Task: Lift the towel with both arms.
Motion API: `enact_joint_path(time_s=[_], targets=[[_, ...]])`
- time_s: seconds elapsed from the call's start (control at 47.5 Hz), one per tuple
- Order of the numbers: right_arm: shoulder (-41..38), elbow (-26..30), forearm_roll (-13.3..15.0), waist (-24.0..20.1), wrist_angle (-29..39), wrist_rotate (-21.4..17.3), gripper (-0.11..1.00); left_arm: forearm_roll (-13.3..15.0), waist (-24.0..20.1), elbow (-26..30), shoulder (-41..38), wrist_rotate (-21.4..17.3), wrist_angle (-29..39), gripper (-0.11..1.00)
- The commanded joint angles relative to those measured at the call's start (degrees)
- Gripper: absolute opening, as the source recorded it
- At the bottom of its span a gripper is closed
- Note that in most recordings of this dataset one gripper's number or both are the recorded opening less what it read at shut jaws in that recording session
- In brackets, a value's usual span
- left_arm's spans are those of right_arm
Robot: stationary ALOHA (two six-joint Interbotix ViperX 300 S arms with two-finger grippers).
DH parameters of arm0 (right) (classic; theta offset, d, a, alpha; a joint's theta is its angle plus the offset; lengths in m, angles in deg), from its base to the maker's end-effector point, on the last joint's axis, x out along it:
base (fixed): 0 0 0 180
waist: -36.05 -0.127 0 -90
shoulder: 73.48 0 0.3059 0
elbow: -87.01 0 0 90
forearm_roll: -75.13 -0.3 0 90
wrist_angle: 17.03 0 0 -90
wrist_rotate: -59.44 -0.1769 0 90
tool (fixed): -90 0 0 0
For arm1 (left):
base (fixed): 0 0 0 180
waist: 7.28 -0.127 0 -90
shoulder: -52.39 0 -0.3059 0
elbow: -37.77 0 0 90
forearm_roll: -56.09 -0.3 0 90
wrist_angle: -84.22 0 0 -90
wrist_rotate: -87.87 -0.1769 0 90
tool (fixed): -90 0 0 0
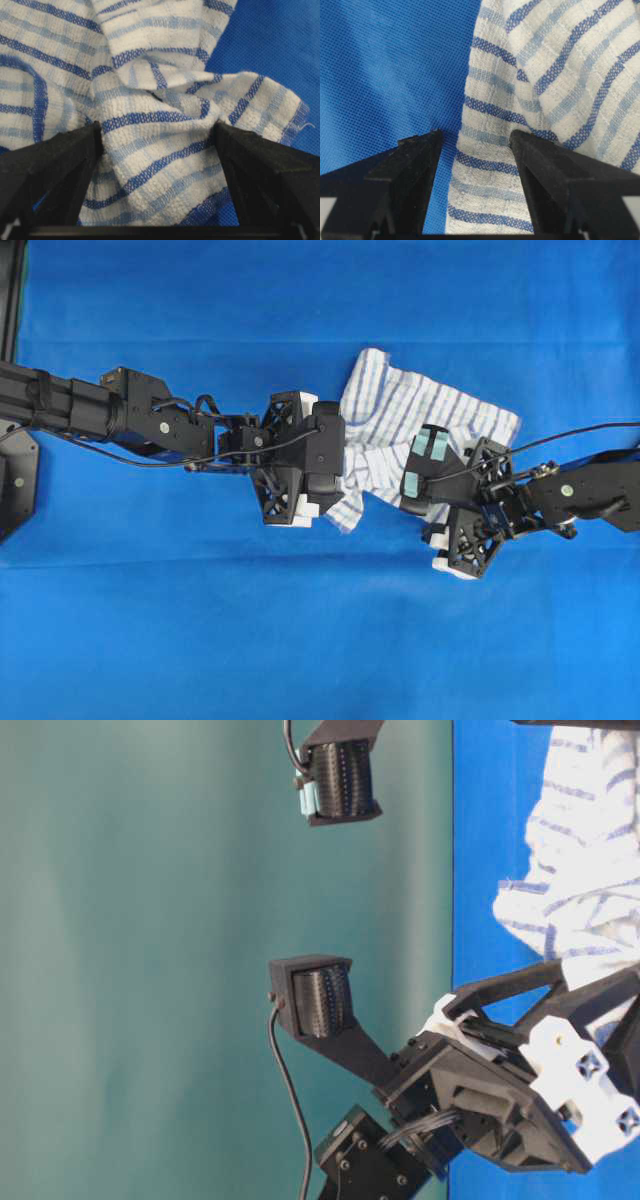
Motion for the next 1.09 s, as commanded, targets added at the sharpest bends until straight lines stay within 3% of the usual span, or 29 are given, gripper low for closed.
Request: enact_joint_path(time_s=[0.0,0.126,0.189,0.337,0.421,0.842,1.073], targets=[[0.3,0.1,-0.1,-0.1,-0.2,-0.1,0.63,0.1,0.1,1.1,0.9,-0.2,-0.3,0.85],[0.3,-0.1,0.2,0.2,-0.4,0.0,0.59,0.1,-0.4,1.5,0.8,-0.2,1.5,0.77],[0.3,-0.1,0.1,0.4,-0.4,0.0,0.47,0.1,-0.7,1.8,0.7,-0.3,3.3,0.62],[1.2,0.4,0.2,0.5,-0.5,0.1,0.06,0.1,-1.6,2.7,1.4,-0.4,7.2,0.19],[3.3,1.1,0.2,0.5,-0.2,0.2,0.03,0.1,-1.5,3.2,3.8,-0.4,9.6,0.03],[15.1,10.3,3.2,2.6,8.8,2.0,0.03,0.1,-1.4,2.6,23.6,-0.4,26.0,0.04],[16.9,20.7,4.3,3.2,18.8,7.7,0.03,0.1,-1.4,3.9,33.7,-0.4,35.2,0.04]])
